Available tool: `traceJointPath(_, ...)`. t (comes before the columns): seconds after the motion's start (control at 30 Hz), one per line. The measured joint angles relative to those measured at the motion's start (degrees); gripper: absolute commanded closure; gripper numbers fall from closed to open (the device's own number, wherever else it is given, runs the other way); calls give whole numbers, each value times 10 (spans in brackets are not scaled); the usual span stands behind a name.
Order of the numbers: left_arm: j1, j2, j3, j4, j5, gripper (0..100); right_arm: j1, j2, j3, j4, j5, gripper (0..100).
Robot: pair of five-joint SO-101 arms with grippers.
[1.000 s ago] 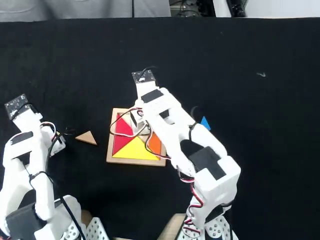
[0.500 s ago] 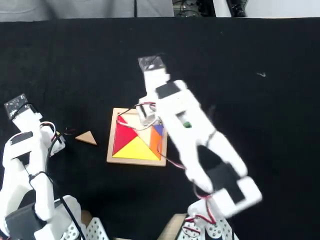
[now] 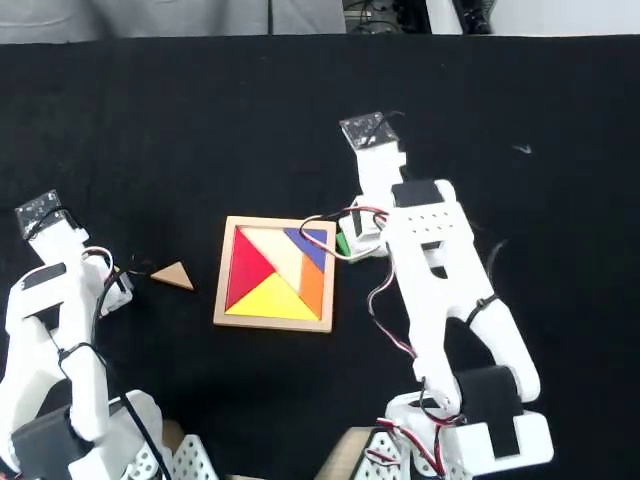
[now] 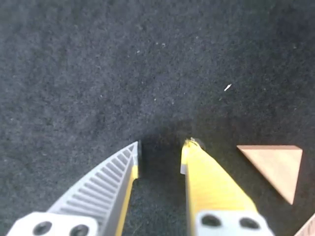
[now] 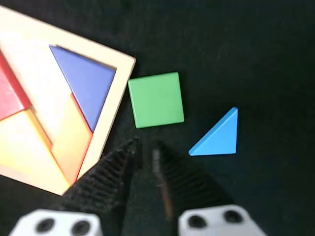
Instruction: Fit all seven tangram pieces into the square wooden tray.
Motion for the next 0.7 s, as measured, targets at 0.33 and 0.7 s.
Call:
traceJointPath(0.33,0,-1,0,0,-3,847,-104,0,2,0,18,853)
traceJointPath(0.7,-215,-4,-9,50,-60,847,-319,54,-164,4,106,849)
